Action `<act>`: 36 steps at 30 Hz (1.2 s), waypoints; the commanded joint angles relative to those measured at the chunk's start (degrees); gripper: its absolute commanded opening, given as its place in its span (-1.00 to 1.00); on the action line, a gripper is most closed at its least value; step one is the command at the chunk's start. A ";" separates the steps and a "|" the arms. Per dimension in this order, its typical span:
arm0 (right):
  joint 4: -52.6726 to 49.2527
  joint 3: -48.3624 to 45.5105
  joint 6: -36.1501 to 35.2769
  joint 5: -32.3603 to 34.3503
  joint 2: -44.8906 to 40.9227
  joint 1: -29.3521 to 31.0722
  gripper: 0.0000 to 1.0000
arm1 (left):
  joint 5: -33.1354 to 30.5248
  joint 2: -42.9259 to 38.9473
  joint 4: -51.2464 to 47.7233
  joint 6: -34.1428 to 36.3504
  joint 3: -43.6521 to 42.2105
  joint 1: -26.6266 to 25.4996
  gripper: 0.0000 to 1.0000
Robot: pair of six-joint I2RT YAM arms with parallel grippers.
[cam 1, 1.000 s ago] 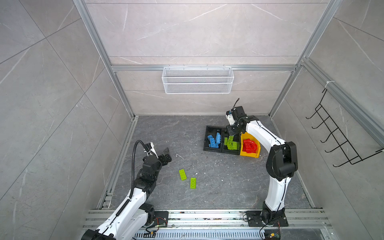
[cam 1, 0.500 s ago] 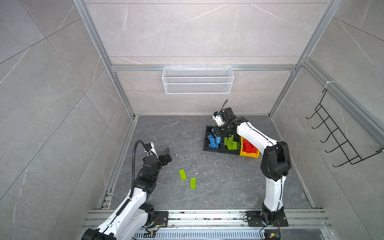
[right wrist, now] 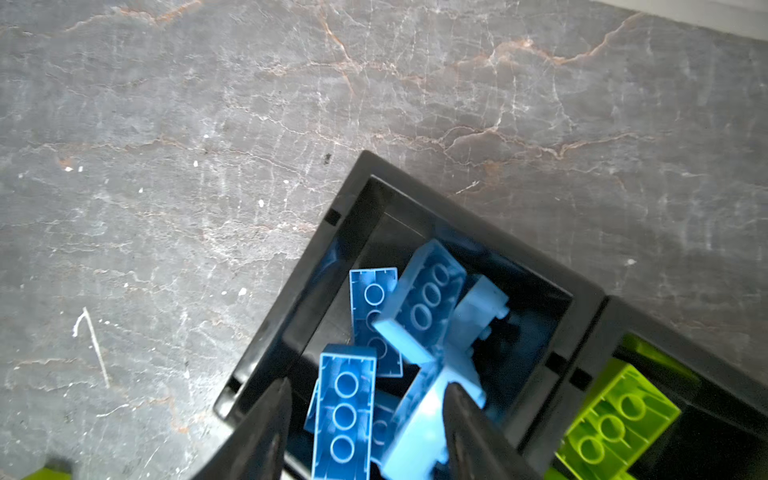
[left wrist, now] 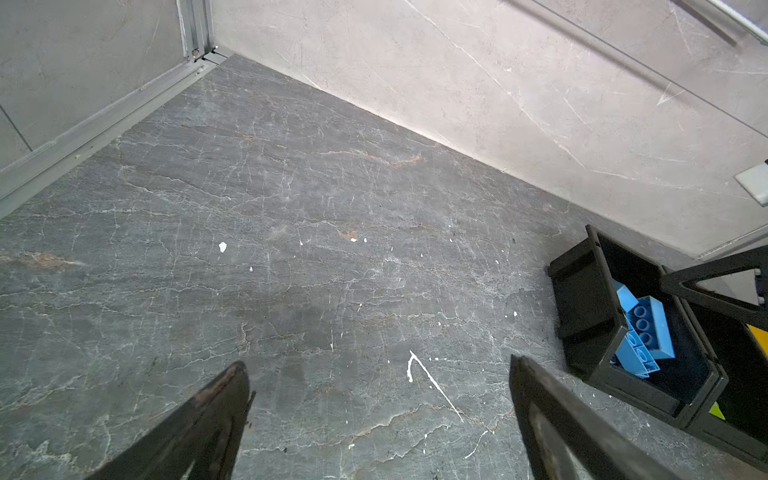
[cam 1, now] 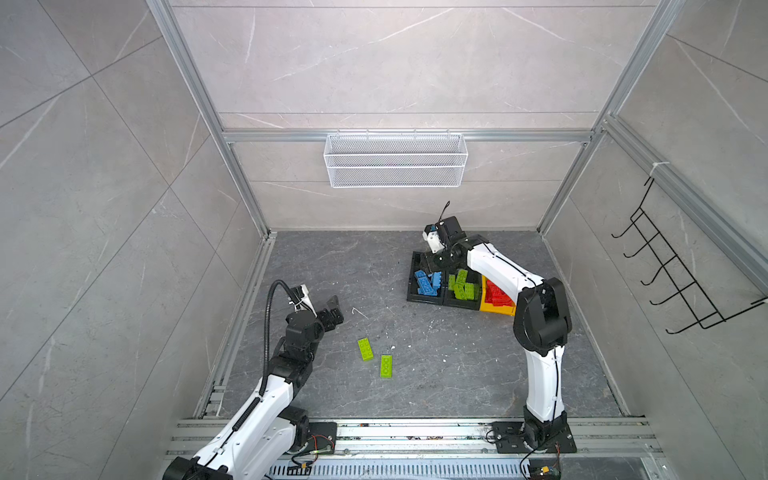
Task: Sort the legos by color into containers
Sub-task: 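Move the right gripper back and grasp a lime-green 2x3 brick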
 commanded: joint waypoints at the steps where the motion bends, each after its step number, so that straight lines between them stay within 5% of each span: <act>1: 0.29 -3.39 1.79 2.87 -9.19 2.73 0.22 | -1.35 -1.52 1.12 0.54 0.41 0.29 0.99; 9: 7.50 -28.81 18.44 5.00 -26.64 18.70 0.23 | -1.84 -1.39 0.81 0.31 0.42 0.38 0.99; 15: 8.50 -38.96 30.97 11.14 -27.12 33.40 0.21 | -2.45 -1.37 1.14 -0.50 0.07 0.47 0.99; 22: 10.65 -37.85 36.70 9.98 -19.61 41.56 0.22 | -2.25 -1.04 1.22 -0.89 0.03 0.47 0.99; 36: 8.11 -30.72 35.36 9.87 -8.63 43.58 0.24 | -1.22 -2.00 1.10 -0.58 -0.16 0.52 0.99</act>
